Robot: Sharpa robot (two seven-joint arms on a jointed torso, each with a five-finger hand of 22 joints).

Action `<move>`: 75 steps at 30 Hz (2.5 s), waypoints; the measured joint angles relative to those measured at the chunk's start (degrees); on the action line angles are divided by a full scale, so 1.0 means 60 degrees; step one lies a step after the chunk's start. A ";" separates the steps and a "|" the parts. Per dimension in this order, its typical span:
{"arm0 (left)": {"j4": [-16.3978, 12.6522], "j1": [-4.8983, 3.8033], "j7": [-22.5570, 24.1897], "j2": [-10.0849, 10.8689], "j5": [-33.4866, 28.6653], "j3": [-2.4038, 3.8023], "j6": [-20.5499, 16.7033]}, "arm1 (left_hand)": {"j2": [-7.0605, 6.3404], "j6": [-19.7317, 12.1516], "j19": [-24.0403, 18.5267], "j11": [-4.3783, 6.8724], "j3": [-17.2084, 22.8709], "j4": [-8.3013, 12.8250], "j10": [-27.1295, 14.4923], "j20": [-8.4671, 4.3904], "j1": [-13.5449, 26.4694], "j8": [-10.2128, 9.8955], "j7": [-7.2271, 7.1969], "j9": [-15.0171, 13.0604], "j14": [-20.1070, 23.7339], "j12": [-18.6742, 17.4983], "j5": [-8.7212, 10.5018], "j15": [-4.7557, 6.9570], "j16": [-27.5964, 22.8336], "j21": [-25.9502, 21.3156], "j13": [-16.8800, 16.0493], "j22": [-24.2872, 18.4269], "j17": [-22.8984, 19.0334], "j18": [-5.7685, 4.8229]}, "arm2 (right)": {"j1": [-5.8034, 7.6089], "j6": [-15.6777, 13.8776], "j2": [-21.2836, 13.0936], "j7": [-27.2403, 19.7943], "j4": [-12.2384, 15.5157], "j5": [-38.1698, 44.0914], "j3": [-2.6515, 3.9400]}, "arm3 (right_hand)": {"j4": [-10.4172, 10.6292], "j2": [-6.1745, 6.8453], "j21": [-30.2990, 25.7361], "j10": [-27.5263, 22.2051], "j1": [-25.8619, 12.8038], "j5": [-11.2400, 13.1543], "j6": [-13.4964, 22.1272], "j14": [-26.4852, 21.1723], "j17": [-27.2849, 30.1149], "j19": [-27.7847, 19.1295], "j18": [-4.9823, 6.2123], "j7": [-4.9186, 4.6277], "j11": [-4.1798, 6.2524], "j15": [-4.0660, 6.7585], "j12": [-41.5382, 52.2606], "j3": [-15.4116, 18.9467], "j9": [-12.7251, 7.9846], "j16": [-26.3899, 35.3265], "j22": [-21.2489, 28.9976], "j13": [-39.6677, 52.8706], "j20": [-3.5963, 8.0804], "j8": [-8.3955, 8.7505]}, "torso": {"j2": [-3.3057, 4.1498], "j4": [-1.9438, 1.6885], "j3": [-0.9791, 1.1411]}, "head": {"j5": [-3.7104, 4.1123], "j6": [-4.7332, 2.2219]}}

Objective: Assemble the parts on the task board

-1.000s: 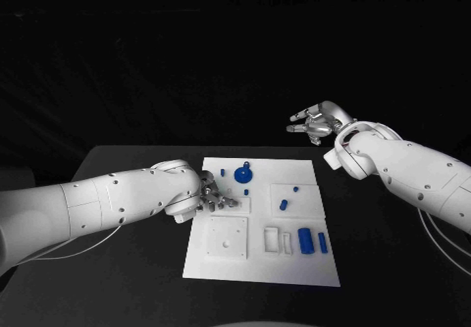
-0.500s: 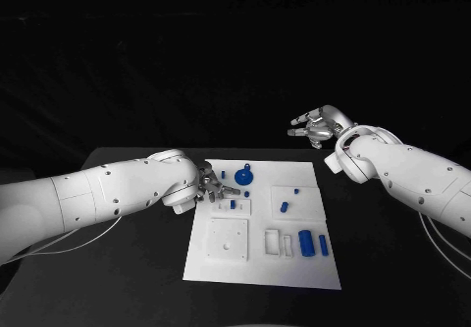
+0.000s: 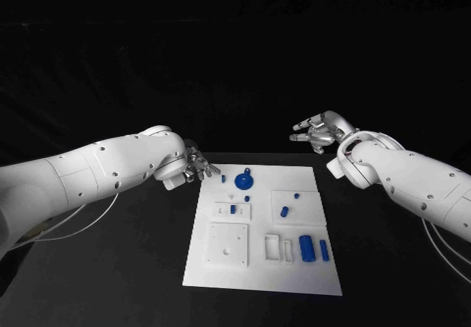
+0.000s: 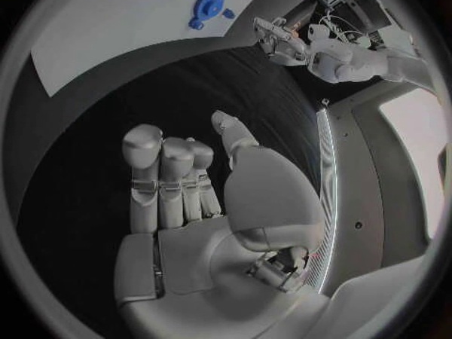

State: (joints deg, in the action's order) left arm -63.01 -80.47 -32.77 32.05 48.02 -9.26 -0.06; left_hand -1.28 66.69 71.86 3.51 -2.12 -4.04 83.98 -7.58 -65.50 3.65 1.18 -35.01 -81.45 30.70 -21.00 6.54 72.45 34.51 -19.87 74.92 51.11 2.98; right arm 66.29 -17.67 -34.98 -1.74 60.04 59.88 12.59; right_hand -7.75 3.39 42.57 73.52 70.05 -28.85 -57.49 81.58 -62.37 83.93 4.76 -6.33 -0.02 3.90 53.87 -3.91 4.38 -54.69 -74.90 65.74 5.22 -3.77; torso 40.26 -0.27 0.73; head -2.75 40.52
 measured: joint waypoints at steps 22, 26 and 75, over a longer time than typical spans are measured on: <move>0.2183 -0.0052 0.0543 -0.1292 0.0139 -0.0004 0.1026 | -0.1019 -0.0643 0.0089 -0.0160 0.0662 -0.1629 0.0026 0.0089 0.0337 0.0000 0.0296 0.2252 0.0069 -0.0036 0.1956 -0.0069 0.0000 -0.0062 -0.0241 -0.0002 -0.0094 0.0011 | -0.0001 -0.0006 -0.0127 0.0002 0.0144 0.0001 0.0001 | 0.0000 0.0000 0.0000 0.0000 0.0000 0.0000 0.0000 0.0000 0.0000 0.0000 0.0000 0.0000 0.0001 0.0000 0.0000 0.0000 0.0000 0.0000 0.0000 0.0001 0.0000 0.0000 | 0.0181 0.0179 -0.0088 | -0.0146 -0.0192; 0.2337 -0.0002 0.0584 -0.1368 0.0195 -0.0015 0.1196 | -0.1019 -0.0643 0.0089 -0.0160 0.0633 -0.1547 0.0026 0.0089 0.0337 0.0000 0.0295 0.2305 0.0069 -0.0036 0.1956 -0.0069 0.0000 -0.0062 -0.0251 -0.0002 -0.0094 0.0012 | -0.0001 -0.0006 -0.0137 0.0002 0.0168 0.0003 0.0001 | 0.0000 0.0000 0.0000 0.0001 0.0000 0.0000 0.0000 0.0000 0.0000 0.0000 0.0000 0.0000 0.0000 0.0000 0.0000 0.0000 0.0000 0.0000 0.0000 0.0001 0.0000 0.0000 | 0.0210 0.0200 -0.0099 | -0.0153 -0.0209; 0.2912 0.0168 0.0828 -0.1748 -0.0048 -0.0021 0.2142 | 0.0895 -0.0522 0.0088 -0.0192 -0.0209 0.0425 -0.0008 0.0088 -0.0014 0.0000 0.0246 0.2540 0.0101 -0.0074 0.1067 -0.0101 0.0001 -0.0061 -0.0283 0.0001 -0.0122 0.0016 | 0.0000 -0.0003 -0.0079 0.0007 0.0206 0.0019 0.0002 | 0.0000 0.0000 0.0000 0.0001 0.0000 0.0000 0.0000 0.0000 0.0000 0.0000 -0.0001 0.0000 0.0001 0.0000 0.0000 0.0000 0.0000 0.0000 0.0000 0.0002 0.0000 0.0000 | 0.0216 0.0198 -0.0092 | -0.0132 -0.0157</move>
State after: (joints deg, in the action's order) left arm -45.53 -79.46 -27.80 21.57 47.73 -9.38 12.79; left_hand 4.09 63.56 72.39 2.35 -3.37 -1.49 83.93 -7.06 -65.58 3.65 2.66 -19.77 -80.85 30.26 -14.60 5.94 72.45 34.15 -21.57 74.93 50.37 3.08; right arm 66.29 -17.69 -35.45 -1.70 61.27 59.99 12.61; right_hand -7.75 3.39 42.58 73.53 70.05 -28.85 -57.49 81.58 -62.37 83.93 4.75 -6.33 -0.01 3.90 53.87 -3.90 4.38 -54.69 -74.90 65.76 5.22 -3.77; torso 41.56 0.91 0.18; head -3.54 39.58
